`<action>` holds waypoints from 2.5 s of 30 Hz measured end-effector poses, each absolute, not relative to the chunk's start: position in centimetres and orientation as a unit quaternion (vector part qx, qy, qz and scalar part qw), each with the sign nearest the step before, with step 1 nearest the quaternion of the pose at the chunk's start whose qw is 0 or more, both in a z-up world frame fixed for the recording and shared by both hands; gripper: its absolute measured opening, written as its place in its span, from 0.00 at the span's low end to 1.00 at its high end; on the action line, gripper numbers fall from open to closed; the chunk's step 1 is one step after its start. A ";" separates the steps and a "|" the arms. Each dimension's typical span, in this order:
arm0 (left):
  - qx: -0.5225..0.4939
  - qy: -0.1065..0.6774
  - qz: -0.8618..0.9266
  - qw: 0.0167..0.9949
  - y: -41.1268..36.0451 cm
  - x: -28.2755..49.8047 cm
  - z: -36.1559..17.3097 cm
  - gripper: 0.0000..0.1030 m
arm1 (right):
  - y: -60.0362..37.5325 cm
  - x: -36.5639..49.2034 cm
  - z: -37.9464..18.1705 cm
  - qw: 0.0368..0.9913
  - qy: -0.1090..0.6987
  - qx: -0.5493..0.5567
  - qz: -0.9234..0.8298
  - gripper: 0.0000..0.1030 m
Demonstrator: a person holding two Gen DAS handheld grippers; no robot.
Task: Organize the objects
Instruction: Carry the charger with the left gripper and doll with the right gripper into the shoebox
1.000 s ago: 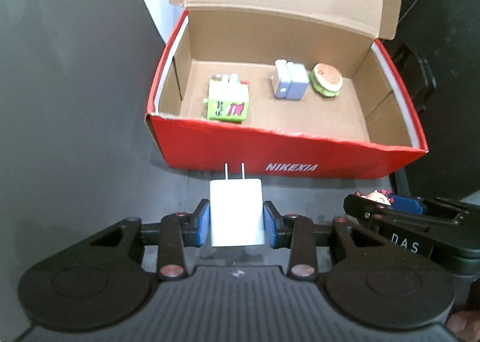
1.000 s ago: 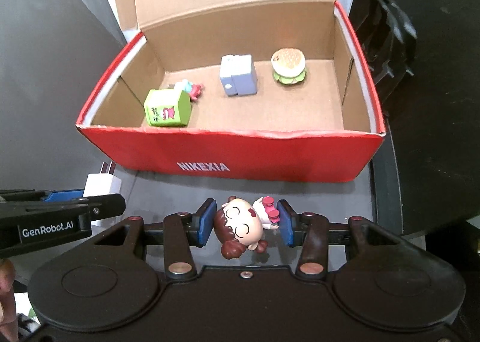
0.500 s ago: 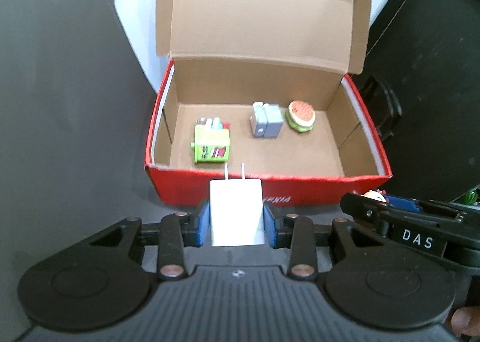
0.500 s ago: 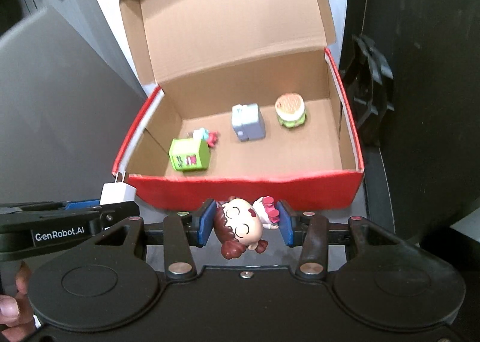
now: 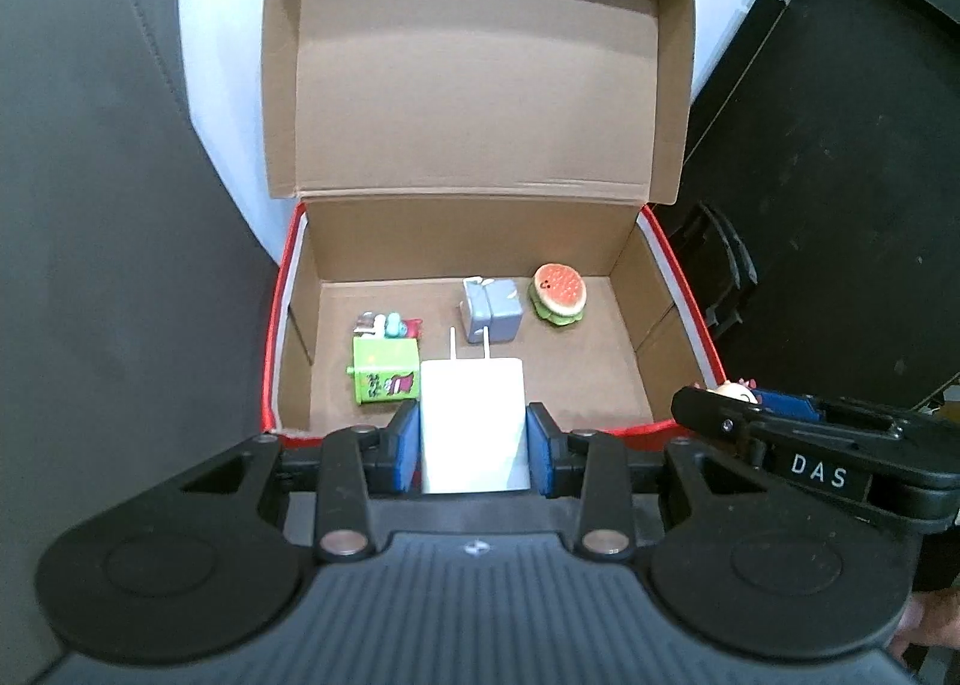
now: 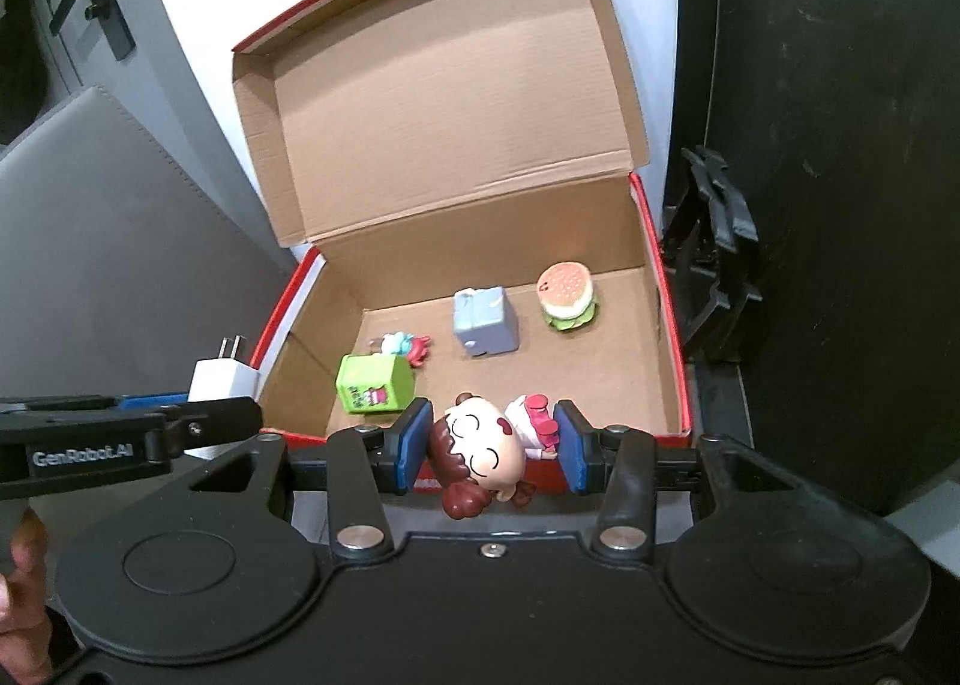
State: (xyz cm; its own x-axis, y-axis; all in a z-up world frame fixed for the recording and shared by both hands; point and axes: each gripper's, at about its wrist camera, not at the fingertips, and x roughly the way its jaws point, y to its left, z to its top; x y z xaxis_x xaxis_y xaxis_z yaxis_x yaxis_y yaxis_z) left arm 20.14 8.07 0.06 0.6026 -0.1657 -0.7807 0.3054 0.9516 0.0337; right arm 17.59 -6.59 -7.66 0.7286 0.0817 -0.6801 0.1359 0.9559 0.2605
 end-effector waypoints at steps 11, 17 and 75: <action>0.087 0.433 -0.122 0.889 8.6 23.3 -0.1 0.35 | -7.7 20.7 -6.8 0.922 0.369 0.120 -0.003 0.42; 0.080 0.441 -0.124 0.885 8.7 24.6 -0.6 0.35 | -8.4 23.1 -6.9 0.917 0.384 0.106 0.009 0.42; 0.094 0.565 -0.123 0.811 2.7 35.8 -13.8 0.35 | -11.6 32.4 -8.6 0.893 0.444 0.075 0.023 0.43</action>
